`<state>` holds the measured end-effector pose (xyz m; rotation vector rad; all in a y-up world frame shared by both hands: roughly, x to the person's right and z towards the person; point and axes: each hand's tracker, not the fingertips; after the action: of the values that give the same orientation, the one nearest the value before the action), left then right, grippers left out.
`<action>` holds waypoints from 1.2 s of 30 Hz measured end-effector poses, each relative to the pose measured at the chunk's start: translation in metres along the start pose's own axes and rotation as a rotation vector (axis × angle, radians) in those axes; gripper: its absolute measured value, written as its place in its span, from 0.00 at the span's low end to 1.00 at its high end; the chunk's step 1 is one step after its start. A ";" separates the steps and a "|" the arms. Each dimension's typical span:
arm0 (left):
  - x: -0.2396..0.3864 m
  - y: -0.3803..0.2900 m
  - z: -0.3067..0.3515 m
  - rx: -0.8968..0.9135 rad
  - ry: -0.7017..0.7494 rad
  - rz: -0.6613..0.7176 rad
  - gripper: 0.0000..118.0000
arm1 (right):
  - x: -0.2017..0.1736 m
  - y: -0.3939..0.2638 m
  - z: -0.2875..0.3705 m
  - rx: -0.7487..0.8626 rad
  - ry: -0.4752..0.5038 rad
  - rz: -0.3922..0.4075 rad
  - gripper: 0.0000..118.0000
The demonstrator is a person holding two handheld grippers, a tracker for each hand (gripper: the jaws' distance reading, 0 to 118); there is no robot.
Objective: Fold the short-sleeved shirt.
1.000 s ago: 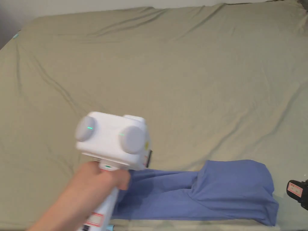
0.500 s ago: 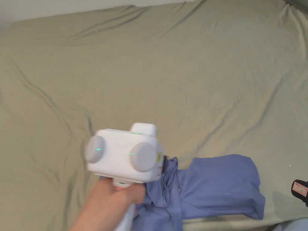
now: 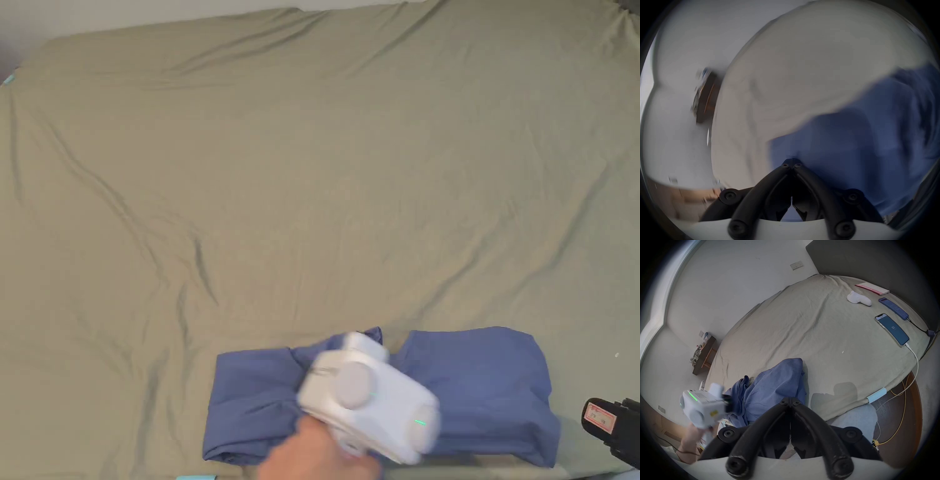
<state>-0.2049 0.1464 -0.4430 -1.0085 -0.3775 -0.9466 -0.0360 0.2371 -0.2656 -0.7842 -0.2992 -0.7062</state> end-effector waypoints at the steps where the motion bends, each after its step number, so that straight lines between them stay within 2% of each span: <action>1: 0.020 0.008 0.006 -0.008 -0.018 -0.012 0.00 | 0.001 0.000 0.003 0.004 -0.004 -0.004 0.00; 3: 0.034 0.019 0.019 0.054 0.053 -0.006 0.00 | 0.003 0.001 0.009 0.009 -0.012 -0.014 0.00; 5: 0.007 0.021 0.033 0.117 -0.129 0.102 0.00 | 0.006 0.001 0.012 0.010 -0.024 -0.013 0.00; 6: -0.017 0.019 0.040 0.138 -0.310 0.176 0.00 | 0.006 0.001 0.011 0.010 -0.031 -0.008 0.00; 7: -0.042 0.016 0.041 0.104 -0.416 0.236 0.00 | 0.006 0.002 0.010 0.007 -0.036 -0.005 0.00; 9: -0.091 -0.001 0.038 0.080 -0.508 0.367 0.00 | 0.001 0.005 0.006 -0.001 -0.042 -0.001 0.00; 13: -0.196 -0.062 0.006 0.090 -0.565 0.549 0.00 | -0.012 0.007 -0.002 -0.008 -0.023 0.010 0.00; 16: -0.265 -0.112 -0.027 0.098 -0.748 0.730 0.00 | -0.028 0.008 -0.011 -0.008 -0.008 0.051 0.00; 18: -0.288 -0.134 -0.052 0.083 -0.792 0.784 0.00 | -0.037 0.011 -0.016 -0.018 -0.005 0.066 0.00; 20: -0.291 -0.143 -0.058 0.067 -0.805 0.774 0.00 | -0.046 0.012 -0.019 -0.024 -0.002 0.083 0.00; 22: -0.295 -0.150 -0.074 0.065 -0.934 0.800 0.00 | -0.057 0.013 -0.021 -0.032 -0.002 0.105 0.00; 24: -0.297 -0.153 -0.088 0.090 -0.972 0.867 0.02 | -0.063 0.014 -0.022 -0.034 -0.003 0.117 0.00; 25: -0.297 -0.152 -0.091 0.094 -0.974 0.857 0.29 | -0.065 0.015 -0.021 -0.034 -0.003 0.123 0.00; 26: -0.296 -0.150 -0.095 0.078 -0.970 0.851 0.83 | -0.067 0.015 -0.021 -0.035 -0.002 0.127 0.00; 27: -0.291 -0.147 -0.101 0.034 -1.012 0.805 1.00 | -0.069 0.016 -0.021 -0.036 -0.005 0.129 0.00; 28: -0.300 -0.142 -0.101 0.163 -1.030 0.824 0.97 | -0.070 0.016 -0.021 -0.036 -0.007 0.130 0.00; 29: -0.300 -0.142 -0.107 0.071 -1.062 0.841 0.95 | -0.073 0.017 -0.020 -0.037 -0.007 0.133 0.00; 31: -0.303 -0.137 -0.124 0.014 -1.162 0.867 0.93 | -0.074 0.017 -0.020 -0.039 -0.015 0.136 0.00; 32: -0.271 -0.147 -0.106 0.024 -1.198 0.899 0.92 | -0.074 0.016 -0.020 -0.039 -0.016 0.138 0.00; 35: -0.264 -0.149 -0.103 0.065 -1.316 0.949 0.90 | -0.070 0.015 -0.021 -0.042 -0.019 0.138 0.00; 36: -0.278 -0.150 -0.141 0.066 -1.371 0.972 0.84 | -0.070 0.015 -0.020 -0.044 -0.019 0.138 0.00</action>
<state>-0.5033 0.1348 -0.6176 -1.4477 -0.8973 0.7456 -0.0773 0.2622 -0.3219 -0.8450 -0.2446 -0.5773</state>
